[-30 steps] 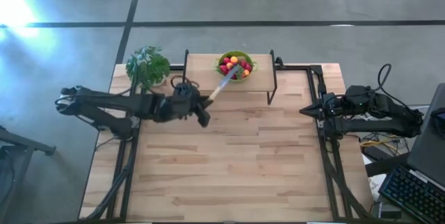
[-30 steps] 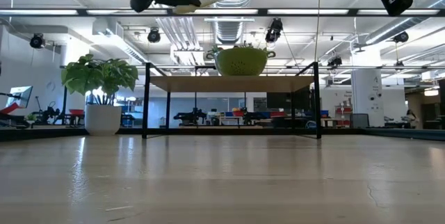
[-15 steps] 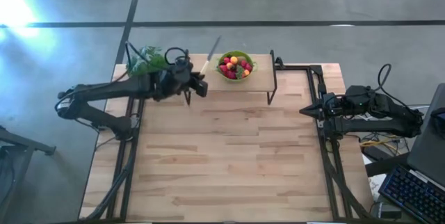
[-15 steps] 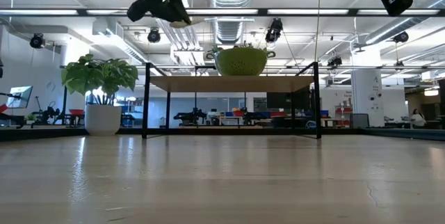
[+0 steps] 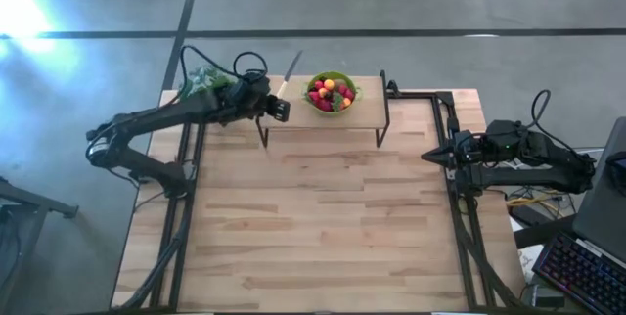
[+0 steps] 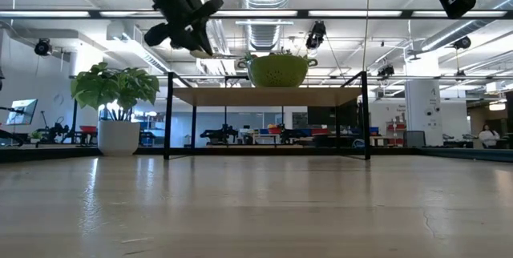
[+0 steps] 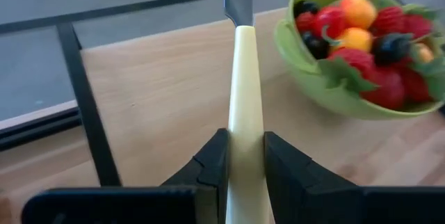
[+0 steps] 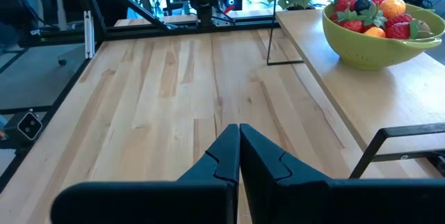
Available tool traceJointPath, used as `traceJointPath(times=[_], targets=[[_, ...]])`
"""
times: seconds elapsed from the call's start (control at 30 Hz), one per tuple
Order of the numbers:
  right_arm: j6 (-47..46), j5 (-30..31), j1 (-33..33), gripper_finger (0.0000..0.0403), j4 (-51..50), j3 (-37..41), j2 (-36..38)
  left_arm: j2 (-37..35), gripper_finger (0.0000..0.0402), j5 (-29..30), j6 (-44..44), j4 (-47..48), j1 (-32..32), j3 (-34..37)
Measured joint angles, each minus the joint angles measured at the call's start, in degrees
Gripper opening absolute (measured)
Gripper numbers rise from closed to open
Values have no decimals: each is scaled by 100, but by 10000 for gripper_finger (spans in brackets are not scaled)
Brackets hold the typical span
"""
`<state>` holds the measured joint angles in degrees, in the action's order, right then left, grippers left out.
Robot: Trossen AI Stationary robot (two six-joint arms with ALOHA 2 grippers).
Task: Pick & Place Fruit
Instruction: Put the knife on the shelf
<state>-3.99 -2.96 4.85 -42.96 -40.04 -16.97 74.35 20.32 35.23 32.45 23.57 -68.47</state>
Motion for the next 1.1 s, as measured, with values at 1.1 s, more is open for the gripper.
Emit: traceJointPath(times=[1.1], targets=[[0,0,0,8,2,1,1,995,69,-894,279,438,494,-1]])
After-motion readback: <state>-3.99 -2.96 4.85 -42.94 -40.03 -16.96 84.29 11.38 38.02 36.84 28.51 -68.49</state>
